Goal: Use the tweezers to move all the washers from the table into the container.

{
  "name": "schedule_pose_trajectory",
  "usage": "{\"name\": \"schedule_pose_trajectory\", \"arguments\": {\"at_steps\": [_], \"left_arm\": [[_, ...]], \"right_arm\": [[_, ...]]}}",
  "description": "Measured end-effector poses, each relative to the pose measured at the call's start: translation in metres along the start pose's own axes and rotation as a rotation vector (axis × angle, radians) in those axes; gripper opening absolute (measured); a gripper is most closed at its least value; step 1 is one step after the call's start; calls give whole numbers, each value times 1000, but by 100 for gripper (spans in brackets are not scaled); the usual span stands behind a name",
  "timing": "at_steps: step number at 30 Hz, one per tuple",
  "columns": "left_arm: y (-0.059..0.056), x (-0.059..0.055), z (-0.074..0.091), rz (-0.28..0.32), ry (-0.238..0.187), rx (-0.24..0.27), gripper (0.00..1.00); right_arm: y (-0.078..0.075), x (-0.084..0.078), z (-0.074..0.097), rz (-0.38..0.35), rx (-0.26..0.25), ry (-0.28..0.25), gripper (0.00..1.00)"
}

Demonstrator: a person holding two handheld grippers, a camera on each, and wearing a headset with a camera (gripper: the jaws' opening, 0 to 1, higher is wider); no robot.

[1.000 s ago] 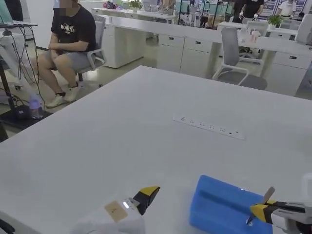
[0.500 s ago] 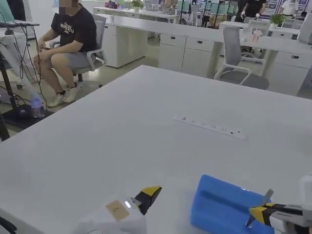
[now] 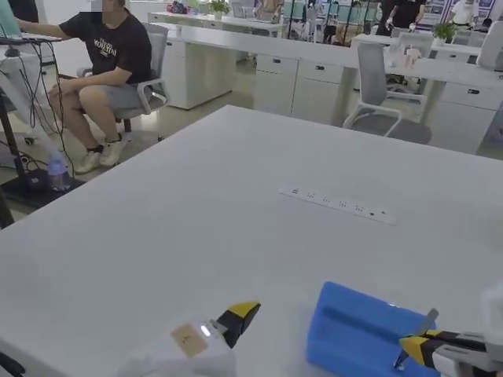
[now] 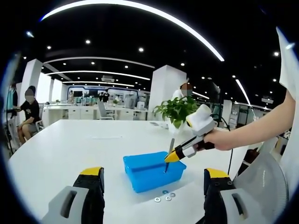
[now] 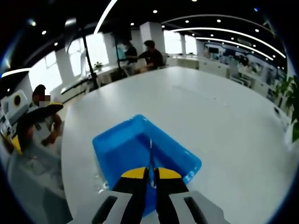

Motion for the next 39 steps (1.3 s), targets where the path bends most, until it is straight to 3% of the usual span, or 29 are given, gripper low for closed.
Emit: {"name": "schedule_pose_trajectory", "arguments": {"at_steps": [12,23,30,39], "left_arm": [[1,-2,0,-6,7,1,91],[-2,-1,0,-11,11,0,90],[-4,-1,0,-10,14,-1,90],[-2,-3,-1,-9,19,-1,89]], "right_arm": [[12,27,25,15,-26,-78,4],[37,62,47,61,-16,-157,4],[52,66,47,75,16,-167,4],[71,53,38,57,68,-149,4]]}}
Point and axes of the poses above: the centre of the closed fingertips' face, and the gripper's own axes: z roughly backward along the fingers, y roughly to its left, x roughly out of its top, the point moved 1 cm from there along z, roughly backward along the fingers, and after that the axes turned 14 degrees about z, right-handed, at the moved point
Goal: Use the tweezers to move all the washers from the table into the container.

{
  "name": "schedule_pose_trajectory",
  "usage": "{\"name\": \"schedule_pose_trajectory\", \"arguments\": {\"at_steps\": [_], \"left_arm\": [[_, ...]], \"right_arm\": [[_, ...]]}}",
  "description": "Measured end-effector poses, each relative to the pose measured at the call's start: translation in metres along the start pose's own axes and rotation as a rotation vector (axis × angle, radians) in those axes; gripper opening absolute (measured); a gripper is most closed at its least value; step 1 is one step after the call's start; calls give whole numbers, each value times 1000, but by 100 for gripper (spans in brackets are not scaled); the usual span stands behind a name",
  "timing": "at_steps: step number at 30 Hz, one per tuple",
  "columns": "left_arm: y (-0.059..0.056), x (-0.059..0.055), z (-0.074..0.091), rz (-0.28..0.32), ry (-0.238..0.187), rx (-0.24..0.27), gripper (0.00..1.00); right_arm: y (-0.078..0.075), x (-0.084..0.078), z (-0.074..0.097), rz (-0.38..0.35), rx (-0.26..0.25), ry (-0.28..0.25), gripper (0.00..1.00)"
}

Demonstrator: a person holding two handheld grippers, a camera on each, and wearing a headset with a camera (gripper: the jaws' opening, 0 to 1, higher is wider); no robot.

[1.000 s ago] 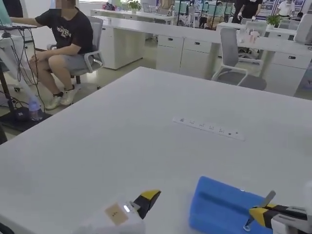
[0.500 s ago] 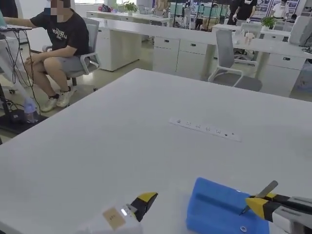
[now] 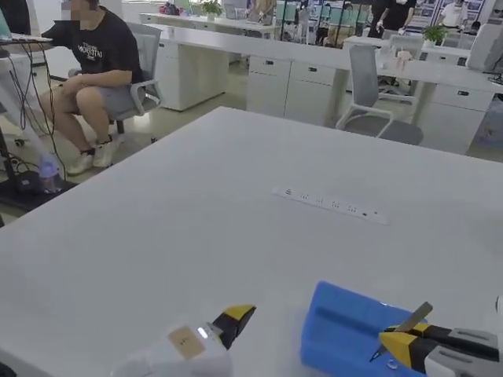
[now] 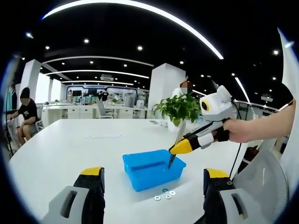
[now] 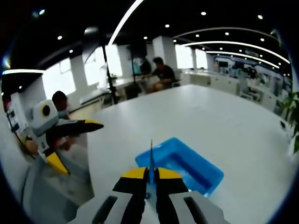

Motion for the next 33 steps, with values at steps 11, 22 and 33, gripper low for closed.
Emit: {"name": "schedule_pose_trajectory", "arguments": {"at_steps": [11,22,33], "left_arm": [[3,-2,-1,0,8,1,88],[3,-4,-1,-2,16,3,87],[1,-3,0,-10,19,8,87]], "right_arm": [[16,-19,-10,-42,50,25,4],[27,-41,-19,-71,77,74,4],[31,-58,-26,-81,97,122,4]]}}
Point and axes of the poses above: the centre of the closed fingertips' face, and the gripper's own axes: z roughly backward along the fingers, y roughly to its left, x roughly out of its top, the point moved 1 cm from there along z, roughly backward along the fingers, and after that the axes turned 14 degrees about z, right-handed, at the moved point
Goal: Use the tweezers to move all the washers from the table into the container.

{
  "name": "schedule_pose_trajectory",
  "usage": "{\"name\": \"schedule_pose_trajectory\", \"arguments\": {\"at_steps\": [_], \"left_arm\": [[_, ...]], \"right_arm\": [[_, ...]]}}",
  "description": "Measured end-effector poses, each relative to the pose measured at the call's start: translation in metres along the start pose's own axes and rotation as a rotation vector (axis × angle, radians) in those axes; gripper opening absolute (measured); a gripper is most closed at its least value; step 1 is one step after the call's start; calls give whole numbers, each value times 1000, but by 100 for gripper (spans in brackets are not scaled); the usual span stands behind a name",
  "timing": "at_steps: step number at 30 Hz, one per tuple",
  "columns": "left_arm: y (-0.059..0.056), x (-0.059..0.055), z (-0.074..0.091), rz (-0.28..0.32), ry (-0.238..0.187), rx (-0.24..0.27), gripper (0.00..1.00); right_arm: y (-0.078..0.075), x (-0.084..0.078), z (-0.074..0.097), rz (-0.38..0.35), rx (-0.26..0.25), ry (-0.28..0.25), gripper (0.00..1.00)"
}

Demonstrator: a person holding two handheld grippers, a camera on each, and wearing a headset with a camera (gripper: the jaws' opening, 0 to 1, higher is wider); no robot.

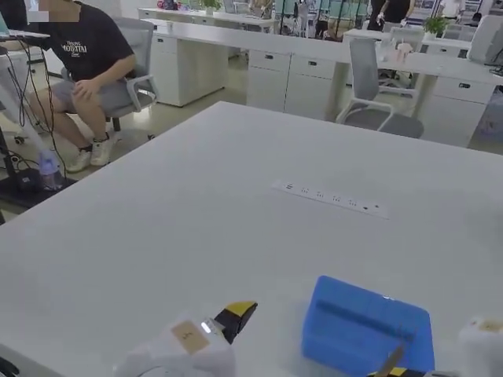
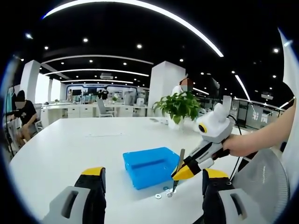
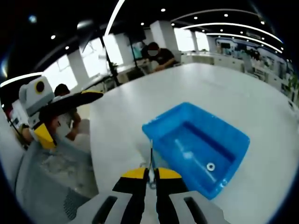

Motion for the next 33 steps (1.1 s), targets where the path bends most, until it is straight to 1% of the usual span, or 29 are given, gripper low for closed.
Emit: {"name": "schedule_pose_trajectory", "arguments": {"at_steps": [5,9,16,20,25,26,28,31,33], "left_arm": [[-1,-1,0,0,6,0,86],[-2,-1,0,-2,11,0,86],[-1,-2,0,-5,16,1,85],[-2,-1,0,-3,14,0,85],[-2,-2,0,-5,19,1,85],[-2,-2,0,-5,19,1,85],[-2,-2,0,-5,20,1,85],[-2,-2,0,-6,22,-1,85],[-2,-2,0,-6,22,1,85]], "right_arm": [[1,-1,1,0,2,0,4],[2,-2,0,0,13,2,4],[10,-1,0,23,25,6,4],[18,0,0,68,38,18,4],[26,0,-1,135,38,35,4],[27,0,-1,167,38,44,4],[29,0,-1,194,39,54,5],[35,-1,-1,281,40,81,4],[39,0,-2,325,35,89,4]]}}
Point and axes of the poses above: the centre of the closed fingertips' face, and the gripper's own axes: z roughly backward along the fingers, y roughly to its left, x roughly out of its top, the point moved 1 cm from there along z, roughly backward along the fingers, and after that the axes turned 14 degrees about z, right-handed, at the moved point
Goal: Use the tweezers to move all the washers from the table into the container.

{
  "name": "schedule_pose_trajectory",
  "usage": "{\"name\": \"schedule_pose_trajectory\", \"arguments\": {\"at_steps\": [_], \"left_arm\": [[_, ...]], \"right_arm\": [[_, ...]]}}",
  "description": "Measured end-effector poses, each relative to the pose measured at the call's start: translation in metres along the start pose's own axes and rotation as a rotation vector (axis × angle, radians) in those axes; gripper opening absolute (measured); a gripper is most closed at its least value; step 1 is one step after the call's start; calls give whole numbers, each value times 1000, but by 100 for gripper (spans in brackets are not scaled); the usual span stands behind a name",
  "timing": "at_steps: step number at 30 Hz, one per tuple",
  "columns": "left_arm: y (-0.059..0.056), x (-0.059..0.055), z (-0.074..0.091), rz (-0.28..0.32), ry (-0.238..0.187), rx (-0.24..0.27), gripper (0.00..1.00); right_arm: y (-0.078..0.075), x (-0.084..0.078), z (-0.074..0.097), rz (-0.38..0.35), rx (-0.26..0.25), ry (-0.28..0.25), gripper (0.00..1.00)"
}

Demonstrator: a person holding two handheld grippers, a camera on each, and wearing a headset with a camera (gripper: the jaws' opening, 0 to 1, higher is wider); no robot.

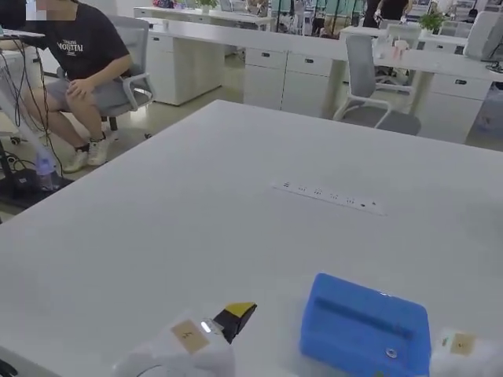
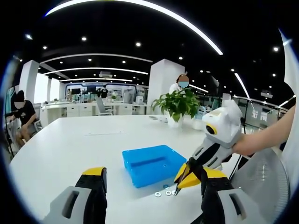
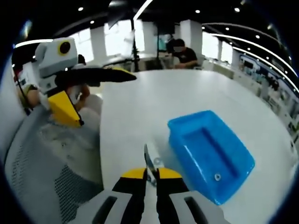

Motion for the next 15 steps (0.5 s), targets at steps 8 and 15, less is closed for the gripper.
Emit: {"name": "schedule_pose_trajectory", "arguments": {"at_steps": [8,15], "left_arm": [[0,-1,0,0,2,-2,85],[0,0,0,-2,1,-1,84]], "right_arm": [[3,0,-1,73,-29,4,4],[-7,-4,3,-134,-111,-72,3]]}}
Point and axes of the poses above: the centre of the closed fingertips' face, and the gripper's own axes: z roughly backward along the fingers, y roughly to its left, x roughly out of its top, the point moved 1 cm from there along z, roughly backward along the fingers, and after that the axes turned 14 degrees about z, right-handed, at the moved point
